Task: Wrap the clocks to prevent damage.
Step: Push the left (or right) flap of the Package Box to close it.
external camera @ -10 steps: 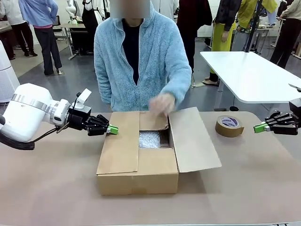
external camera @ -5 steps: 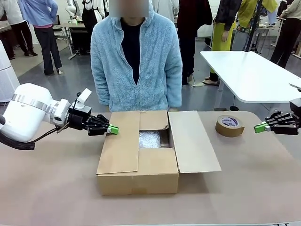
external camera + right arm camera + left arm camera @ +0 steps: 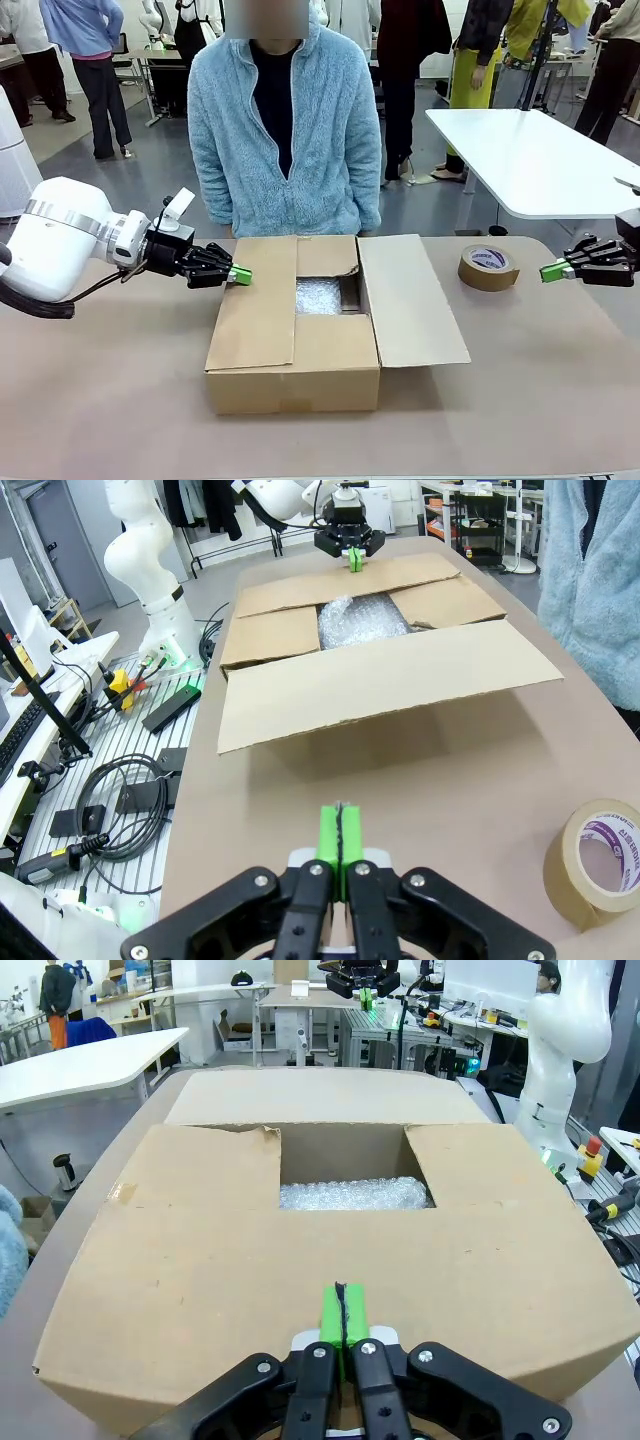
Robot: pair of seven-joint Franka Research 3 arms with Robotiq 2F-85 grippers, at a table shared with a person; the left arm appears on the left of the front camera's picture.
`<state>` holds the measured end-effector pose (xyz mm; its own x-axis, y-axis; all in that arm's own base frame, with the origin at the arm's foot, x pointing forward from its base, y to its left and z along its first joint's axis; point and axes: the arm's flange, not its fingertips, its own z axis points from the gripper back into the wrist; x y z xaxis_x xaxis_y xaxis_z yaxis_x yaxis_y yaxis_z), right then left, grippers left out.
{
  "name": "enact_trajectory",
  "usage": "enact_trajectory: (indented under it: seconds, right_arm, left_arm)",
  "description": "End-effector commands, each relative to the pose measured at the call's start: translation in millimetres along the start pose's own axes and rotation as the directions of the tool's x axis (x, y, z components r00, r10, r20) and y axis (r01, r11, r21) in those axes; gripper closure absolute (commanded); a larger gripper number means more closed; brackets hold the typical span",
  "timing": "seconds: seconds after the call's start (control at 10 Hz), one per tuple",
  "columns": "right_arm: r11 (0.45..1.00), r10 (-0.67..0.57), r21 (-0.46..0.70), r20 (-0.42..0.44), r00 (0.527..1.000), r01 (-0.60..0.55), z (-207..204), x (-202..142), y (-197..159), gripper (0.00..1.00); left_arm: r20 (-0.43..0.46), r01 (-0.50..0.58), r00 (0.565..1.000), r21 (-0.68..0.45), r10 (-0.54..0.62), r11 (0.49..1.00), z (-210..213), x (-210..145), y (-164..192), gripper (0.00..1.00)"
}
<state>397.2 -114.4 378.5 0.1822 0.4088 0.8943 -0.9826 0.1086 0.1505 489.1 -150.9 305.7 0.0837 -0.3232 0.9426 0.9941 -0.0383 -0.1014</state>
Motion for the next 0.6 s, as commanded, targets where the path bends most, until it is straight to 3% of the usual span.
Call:
enact_trajectory:
  seconds: [0.0, 0.3, 0.5]
  right_arm:
    - [1.000, -0.002, -0.005, -0.021, 1.000, 0.002, 0, 0, 3, 0.99]
    - [1.000, 0.000, 0.000, 0.000, 1.000, 0.000, 0, 0, 0, 0.99]
    - [0.999, 0.007, -0.044, 0.037, 0.999, -0.005, -21, -6, -22, 0.99]
  left_arm:
    - [0.004, -0.002, 1.000, 0.002, 0.002, 1.000, -4, -3, 0, 1.00]
    - [0.004, -0.002, 1.000, 0.002, 0.002, 1.000, -4, -3, 0, 1.00]
    - [0.004, -0.002, 1.000, 0.002, 0.002, 1.000, -4, -3, 0, 1.00]
